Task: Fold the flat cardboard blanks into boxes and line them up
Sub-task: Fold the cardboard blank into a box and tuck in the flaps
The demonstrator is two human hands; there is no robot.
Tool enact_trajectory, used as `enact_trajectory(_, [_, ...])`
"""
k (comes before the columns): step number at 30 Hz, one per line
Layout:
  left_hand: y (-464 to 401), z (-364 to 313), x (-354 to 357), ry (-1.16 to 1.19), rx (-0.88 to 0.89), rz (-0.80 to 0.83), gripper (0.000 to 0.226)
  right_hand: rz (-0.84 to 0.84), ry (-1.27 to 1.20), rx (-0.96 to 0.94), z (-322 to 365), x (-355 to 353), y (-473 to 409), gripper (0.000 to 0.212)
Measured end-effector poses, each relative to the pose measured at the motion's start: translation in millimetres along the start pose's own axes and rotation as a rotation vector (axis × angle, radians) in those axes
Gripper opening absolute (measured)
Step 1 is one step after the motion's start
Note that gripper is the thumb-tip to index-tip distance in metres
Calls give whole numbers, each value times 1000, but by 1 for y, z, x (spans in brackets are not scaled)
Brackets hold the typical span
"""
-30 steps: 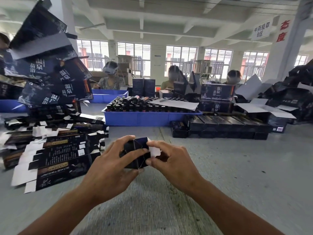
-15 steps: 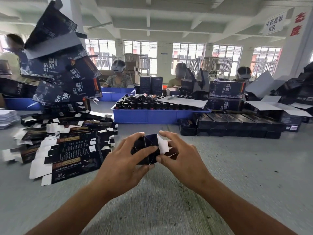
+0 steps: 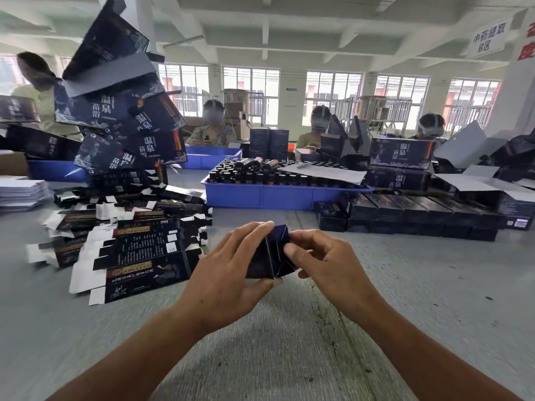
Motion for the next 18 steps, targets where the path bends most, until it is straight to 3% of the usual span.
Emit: enact_trajectory(18, [-1,-6,5,2,22,-3,92,-138,107,-32,2,-7,5,12])
Point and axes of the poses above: each hand's wrist, its own y-axis away from the middle knuckle, its own x-axis out of the palm, z = x × y, the point moved 10 cm from there along -y, towards the middle knuckle, and after that the axes turned 6 degrees about z, right-handed, at the moved point
